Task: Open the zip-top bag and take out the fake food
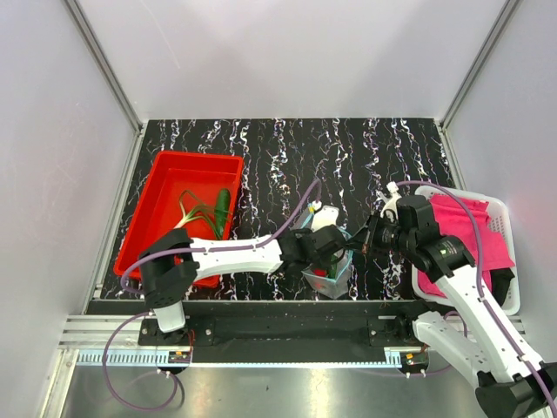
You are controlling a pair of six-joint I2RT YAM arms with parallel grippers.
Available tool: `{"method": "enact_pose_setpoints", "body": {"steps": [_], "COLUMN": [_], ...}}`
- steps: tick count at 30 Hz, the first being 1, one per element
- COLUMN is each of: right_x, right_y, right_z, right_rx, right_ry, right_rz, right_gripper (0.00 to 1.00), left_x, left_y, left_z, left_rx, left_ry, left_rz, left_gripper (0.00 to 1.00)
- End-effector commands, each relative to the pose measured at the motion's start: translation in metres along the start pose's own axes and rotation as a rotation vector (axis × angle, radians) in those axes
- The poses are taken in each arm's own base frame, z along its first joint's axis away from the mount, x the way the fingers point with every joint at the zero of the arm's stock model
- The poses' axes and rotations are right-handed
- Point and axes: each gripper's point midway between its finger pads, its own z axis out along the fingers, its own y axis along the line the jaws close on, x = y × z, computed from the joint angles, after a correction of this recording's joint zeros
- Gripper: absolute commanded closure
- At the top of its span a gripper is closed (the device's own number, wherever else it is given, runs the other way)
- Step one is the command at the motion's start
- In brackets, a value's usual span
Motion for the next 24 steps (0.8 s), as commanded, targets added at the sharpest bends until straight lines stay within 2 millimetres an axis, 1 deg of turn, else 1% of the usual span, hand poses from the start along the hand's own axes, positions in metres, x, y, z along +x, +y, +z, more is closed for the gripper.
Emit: {"method": "enact_pose_setpoints", "body": {"steps": [1,3,5,6,9,10,11,12,14,16,18,20,22,23,24], "right_x": [-0.002,-0.001,0.0,0.001,0.002,0.003,0.004,0.004,0.005,0.006,0.006,0.008,0.008,0.008,0.008], "right_y": [-0.008,-0.009,-0.009,-0.01,-0.01,-0.011,-0.012,-0.012,-0.014,-0.015,-0.016,-0.018,-0.018,-0.018,-0.018], "right_z": [-0.005,-0.005,-0.005,-0.005,-0.004,-0.004,-0.003,-0.003,-0.003,-0.003,-0.002,-0.001,-0.001,-0.001,-0.002], "right_rx": [0.053,0.053,0.052,0.052,0.051,0.049,0.052,0.054,0.056,0.056,0.06,0.062,0.061,0.059,0.059], "right_ry": [-0.036,-0.036,-0.031,-0.029,-0.021,-0.018,-0.017,-0.018,-0.017,-0.017,-0.017,-0.013,-0.013,-0.014,-0.013], "right_rz": [0.008,0.005,0.003,0.005,0.004,0.003,0.001,0.0,-0.001,-0.003,-0.003,-0.007,-0.006,-0.009,-0.011], "right_gripper": [1.0,1.0,1.0,1.0,1.0,1.0,1.0,1.0,1.0,1.0,1.0,1.0,1.0,1.0,1.0], "left_x": [0.008,0.017,0.023,0.029,0.041,0.042,0.046,0.051,0.058,0.069,0.078,0.084,0.087,0.085,0.083], "left_y": [-0.009,-0.004,0.003,0.008,0.014,0.014,0.014,0.014,0.013,0.014,0.011,0.015,0.019,0.02,0.02], "left_z": [0.012,0.018,0.02,0.021,0.027,0.029,0.03,0.033,0.037,0.043,0.044,0.048,0.05,0.049,0.047], "left_rx": [0.027,0.007,-0.02,-0.035,-0.055,-0.051,-0.051,-0.057,-0.056,-0.061,-0.051,-0.069,-0.082,-0.087,-0.087], "left_ry": [0.033,0.054,0.059,0.066,0.09,0.098,0.107,0.117,0.135,0.161,0.18,0.184,0.187,0.179,0.174], "left_rz": [-0.017,-0.016,-0.016,-0.012,0.002,0.001,0.005,0.013,0.022,0.029,0.031,0.036,0.044,0.05,0.053], "left_gripper": [0.85,0.83,0.8,0.78,0.72,0.7,0.64,0.62,0.57,0.55,0.55,0.55,0.61,0.64,0.73]}}
